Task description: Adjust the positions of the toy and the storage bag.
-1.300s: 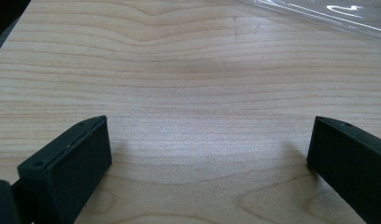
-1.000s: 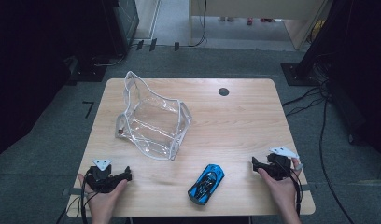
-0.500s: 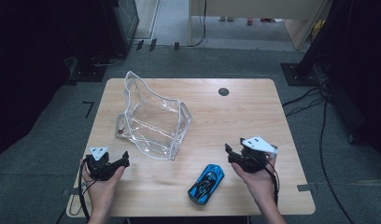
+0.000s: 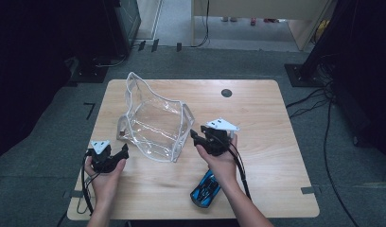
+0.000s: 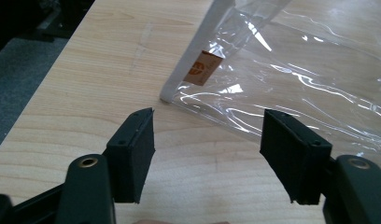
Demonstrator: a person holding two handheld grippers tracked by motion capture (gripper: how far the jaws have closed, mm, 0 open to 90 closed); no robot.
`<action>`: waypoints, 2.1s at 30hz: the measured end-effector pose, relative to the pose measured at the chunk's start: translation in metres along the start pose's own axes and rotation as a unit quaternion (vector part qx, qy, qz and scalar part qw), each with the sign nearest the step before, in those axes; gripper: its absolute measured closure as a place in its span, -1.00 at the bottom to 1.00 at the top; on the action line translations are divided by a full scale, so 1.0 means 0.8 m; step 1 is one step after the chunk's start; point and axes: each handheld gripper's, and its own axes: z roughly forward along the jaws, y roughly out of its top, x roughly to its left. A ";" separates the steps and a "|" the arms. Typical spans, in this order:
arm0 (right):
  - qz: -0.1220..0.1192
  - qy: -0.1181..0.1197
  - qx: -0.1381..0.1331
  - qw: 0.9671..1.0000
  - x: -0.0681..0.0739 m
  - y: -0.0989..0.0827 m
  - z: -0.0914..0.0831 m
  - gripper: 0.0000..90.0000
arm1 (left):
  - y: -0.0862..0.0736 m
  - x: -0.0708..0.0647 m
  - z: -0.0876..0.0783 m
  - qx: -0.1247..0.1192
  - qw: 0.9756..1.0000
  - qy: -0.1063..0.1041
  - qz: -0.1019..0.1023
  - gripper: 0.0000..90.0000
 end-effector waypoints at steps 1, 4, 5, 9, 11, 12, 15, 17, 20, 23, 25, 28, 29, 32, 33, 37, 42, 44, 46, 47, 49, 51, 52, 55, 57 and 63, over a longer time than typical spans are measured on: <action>0.001 0.001 0.000 1.000 0.002 0.002 0.005 0.24 | 0.000 0.002 0.001 0.000 1.000 -0.004 -0.003 -0.18; -0.001 0.001 -0.006 1.000 0.013 0.006 0.015 0.25 | 0.001 0.005 0.003 0.002 1.000 -0.012 0.001 -0.16; 0.000 -0.009 -0.004 1.000 0.016 0.007 0.019 0.26 | 0.001 0.006 0.005 0.004 1.000 -0.015 0.004 -0.14; 0.020 -0.029 0.009 0.999 0.018 0.007 0.033 0.49 | 0.001 0.008 0.014 0.014 1.000 -0.014 0.010 -0.05; 0.016 -0.034 0.005 0.999 0.016 0.007 0.035 0.82 | 0.001 0.009 0.018 0.015 1.000 -0.009 0.012 -0.02; 0.012 -0.030 0.005 0.999 0.014 0.007 0.035 0.96 | 0.001 0.008 0.020 0.016 1.000 -0.011 0.014 0.02; -0.002 -0.025 -0.004 1.000 0.009 0.010 0.031 1.00 | 0.002 0.006 0.027 0.035 0.999 -0.019 0.018 0.04; -0.008 -0.028 -0.006 1.000 0.006 0.012 0.028 1.00 | 0.002 0.006 0.030 0.041 0.999 -0.026 0.016 0.08; -0.013 -0.035 -0.010 0.999 -0.001 0.015 0.023 1.00 | 0.002 0.007 0.034 0.043 0.999 -0.025 0.009 0.13; -0.008 -0.038 -0.021 0.999 -0.010 0.020 0.016 1.00 | 0.000 0.002 0.035 0.043 0.998 -0.031 0.021 0.15; -0.009 -0.044 -0.029 0.999 -0.017 0.025 0.010 1.00 | -0.002 -0.006 0.035 0.041 0.998 -0.032 0.042 0.15; -0.010 -0.048 -0.033 0.998 -0.022 0.028 0.006 1.00 | -0.005 -0.019 0.037 0.041 0.996 -0.030 0.072 0.15; -0.010 -0.052 -0.035 0.998 -0.026 0.030 0.003 1.00 | -0.005 -0.021 0.037 0.042 0.996 -0.029 0.075 0.16; -0.006 -0.060 -0.039 0.997 -0.039 0.033 -0.005 1.00 | -0.006 -0.030 0.038 0.043 0.995 -0.036 0.080 0.21; -0.003 -0.064 -0.040 0.997 -0.048 0.033 -0.011 1.00 | -0.007 -0.035 0.038 0.040 0.995 -0.036 0.089 0.22; 0.006 -0.075 -0.047 0.996 -0.068 0.032 -0.022 1.00 | -0.009 -0.047 0.038 0.037 0.993 -0.042 0.105 0.25; 0.014 -0.079 -0.052 0.995 -0.086 0.032 -0.032 1.00 | -0.011 -0.063 0.043 0.044 0.988 -0.089 0.117 0.31; 0.017 -0.081 -0.054 0.995 -0.093 0.033 -0.036 1.00 | -0.013 -0.071 0.046 0.043 0.986 -0.102 0.128 0.37; 0.018 -0.084 -0.055 0.995 -0.104 0.033 -0.044 1.00 | -0.012 -0.077 0.050 0.043 0.984 -0.113 0.127 0.41; 0.018 -0.084 -0.055 0.995 -0.104 0.033 -0.044 1.00 | -0.012 -0.079 0.051 0.043 0.984 -0.115 0.126 0.41; 0.018 -0.084 -0.052 0.995 -0.109 0.033 -0.048 1.00 | -0.012 -0.085 0.054 0.039 0.984 -0.117 0.129 0.45; 0.017 -0.084 -0.051 0.995 -0.114 0.032 -0.051 1.00 | -0.013 -0.092 0.055 0.037 0.983 -0.117 0.139 0.53; 0.016 -0.086 -0.051 0.995 -0.118 0.030 -0.054 1.00 | -0.013 -0.096 0.056 0.036 0.981 -0.120 0.145 0.58; 0.019 -0.088 -0.052 0.995 -0.123 0.030 -0.058 1.00 | -0.011 -0.104 0.059 0.040 0.978 -0.129 0.160 0.63; 0.021 -0.089 -0.052 0.994 -0.129 0.030 -0.062 1.00 | -0.011 -0.110 0.060 0.042 0.975 -0.134 0.171 0.70; 0.021 -0.090 -0.049 0.995 -0.141 0.031 -0.072 1.00 | -0.015 -0.128 0.056 0.041 0.965 -0.144 0.216 0.92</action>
